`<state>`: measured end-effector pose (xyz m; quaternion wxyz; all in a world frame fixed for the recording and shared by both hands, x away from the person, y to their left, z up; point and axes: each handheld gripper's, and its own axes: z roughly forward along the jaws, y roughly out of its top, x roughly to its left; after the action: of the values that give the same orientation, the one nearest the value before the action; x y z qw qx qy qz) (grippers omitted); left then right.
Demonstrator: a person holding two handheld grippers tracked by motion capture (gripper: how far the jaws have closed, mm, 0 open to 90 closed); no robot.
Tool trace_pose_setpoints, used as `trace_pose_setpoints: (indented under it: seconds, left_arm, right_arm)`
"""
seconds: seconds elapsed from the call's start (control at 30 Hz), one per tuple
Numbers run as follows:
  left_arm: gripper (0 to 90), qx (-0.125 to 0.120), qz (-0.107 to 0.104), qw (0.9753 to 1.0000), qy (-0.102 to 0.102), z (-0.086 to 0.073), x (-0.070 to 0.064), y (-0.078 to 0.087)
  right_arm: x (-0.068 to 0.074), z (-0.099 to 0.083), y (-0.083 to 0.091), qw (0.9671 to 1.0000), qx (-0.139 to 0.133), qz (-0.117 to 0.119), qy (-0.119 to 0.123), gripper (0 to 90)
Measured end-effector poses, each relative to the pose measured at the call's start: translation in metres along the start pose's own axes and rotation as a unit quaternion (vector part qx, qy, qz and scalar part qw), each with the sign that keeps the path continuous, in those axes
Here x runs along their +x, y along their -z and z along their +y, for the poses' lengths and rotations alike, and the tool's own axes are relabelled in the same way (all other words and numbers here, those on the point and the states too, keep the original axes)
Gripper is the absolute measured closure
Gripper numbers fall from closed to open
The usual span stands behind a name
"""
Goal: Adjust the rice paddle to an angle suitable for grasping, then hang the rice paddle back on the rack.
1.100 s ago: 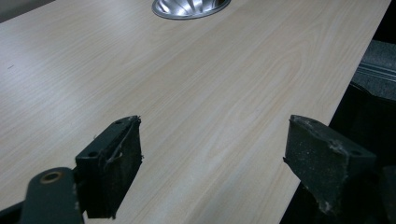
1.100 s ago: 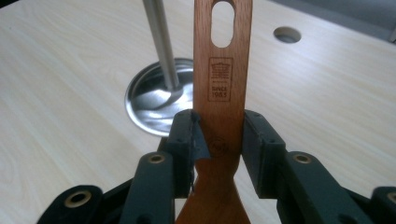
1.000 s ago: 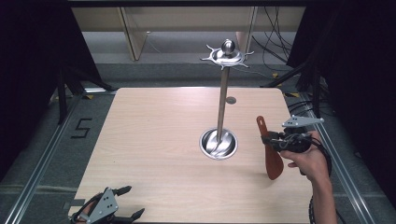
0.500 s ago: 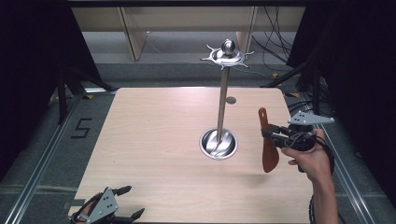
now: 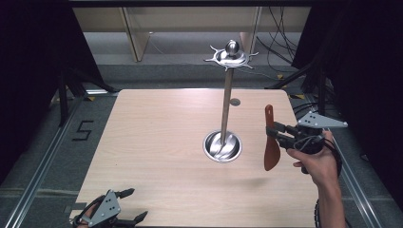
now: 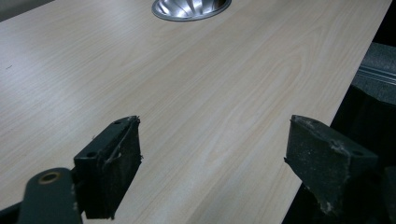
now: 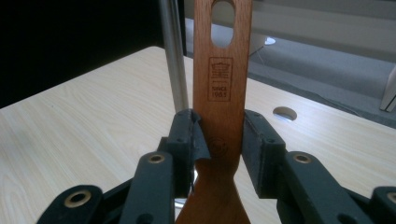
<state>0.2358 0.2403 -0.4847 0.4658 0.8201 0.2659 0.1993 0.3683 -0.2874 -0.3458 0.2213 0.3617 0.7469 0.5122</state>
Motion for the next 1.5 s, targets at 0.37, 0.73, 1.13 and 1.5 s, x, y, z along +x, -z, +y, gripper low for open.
trace_pose_setpoints:
  seconds: [0.37, 0.73, 1.13, 1.5]
  left_arm:
    - [17.4, 0.003, -0.003, 1.0, -0.002, 0.0, -0.002, -0.001]
    - [17.4, 0.007, -0.006, 0.9999, -0.011, 0.0, -0.003, -0.002]
    - [17.4, 0.021, -0.006, 0.9996, -0.017, -0.001, -0.003, -0.001]
    - [17.5, 0.017, -0.002, 0.9998, -0.012, -0.002, -0.001, -0.002]
  right_arm:
    - [0.009, 0.006, 0.001, 0.9999, -0.002, 0.006, 0.01, 67.1]
    - [0.013, 0.015, 0.005, 0.9999, -0.009, 0.011, 0.001, 67.1]
    - [0.02, 0.036, 0.009, 0.9982, -0.054, 0.015, 0.017, 67.1]
    - [0.022, 0.051, 0.008, 0.997, -0.071, 0.027, 0.015, 67.1]
